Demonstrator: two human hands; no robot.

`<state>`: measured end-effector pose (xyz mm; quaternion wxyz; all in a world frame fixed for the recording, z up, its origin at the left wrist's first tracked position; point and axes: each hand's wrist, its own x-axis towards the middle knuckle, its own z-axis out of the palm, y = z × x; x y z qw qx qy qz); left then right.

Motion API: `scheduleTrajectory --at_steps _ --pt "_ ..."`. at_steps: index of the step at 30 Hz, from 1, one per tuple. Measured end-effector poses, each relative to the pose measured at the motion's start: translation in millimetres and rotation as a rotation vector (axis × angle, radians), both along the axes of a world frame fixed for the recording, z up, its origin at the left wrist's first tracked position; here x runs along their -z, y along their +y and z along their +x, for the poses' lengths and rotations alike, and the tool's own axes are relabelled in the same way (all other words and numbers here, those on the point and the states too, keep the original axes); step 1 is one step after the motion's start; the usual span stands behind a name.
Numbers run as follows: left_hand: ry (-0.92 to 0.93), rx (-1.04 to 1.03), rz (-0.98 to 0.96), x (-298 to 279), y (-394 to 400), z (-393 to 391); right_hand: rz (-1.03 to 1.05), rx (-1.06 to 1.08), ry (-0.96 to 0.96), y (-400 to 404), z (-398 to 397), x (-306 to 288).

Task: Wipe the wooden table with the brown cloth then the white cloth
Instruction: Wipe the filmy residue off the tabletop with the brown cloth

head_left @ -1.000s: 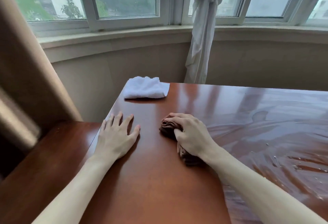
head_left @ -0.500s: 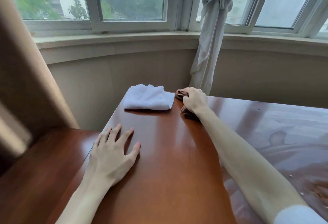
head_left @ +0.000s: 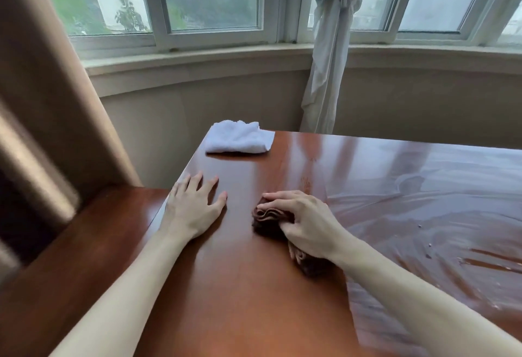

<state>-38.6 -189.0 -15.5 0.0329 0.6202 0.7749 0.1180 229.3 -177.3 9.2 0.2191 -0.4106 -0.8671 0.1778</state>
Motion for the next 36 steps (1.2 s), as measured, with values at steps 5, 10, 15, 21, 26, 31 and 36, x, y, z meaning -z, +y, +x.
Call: scheduleTrajectory --at_steps 5,10,15,21,26,31,36 --pt "-0.017 -0.01 0.036 4.7 3.5 -2.3 0.016 0.308 -0.011 160.5 -3.8 -4.7" --pt "-0.025 -0.04 0.089 11.6 10.0 -6.4 -0.051 0.495 0.011 269.9 -23.1 -5.3" --pt "-0.039 -0.043 0.061 10.0 9.7 -5.4 -0.01 0.486 -0.041 264.7 -26.9 -7.2" --pt "-0.033 -0.02 0.017 9.5 11.5 -6.1 0.014 0.288 -0.049 124.9 -10.9 -2.2" --pt "0.013 0.011 -0.013 6.6 10.9 -7.4 0.024 0.127 -0.032 -19.8 0.1 0.6" --pt "0.016 0.005 -0.018 6.9 9.8 -7.6 -0.012 -0.006 0.021 -68.6 12.6 -0.3" --pt "0.005 0.018 0.016 11.3 9.4 -7.7 0.026 0.16 -0.01 40.9 17.5 -7.9"
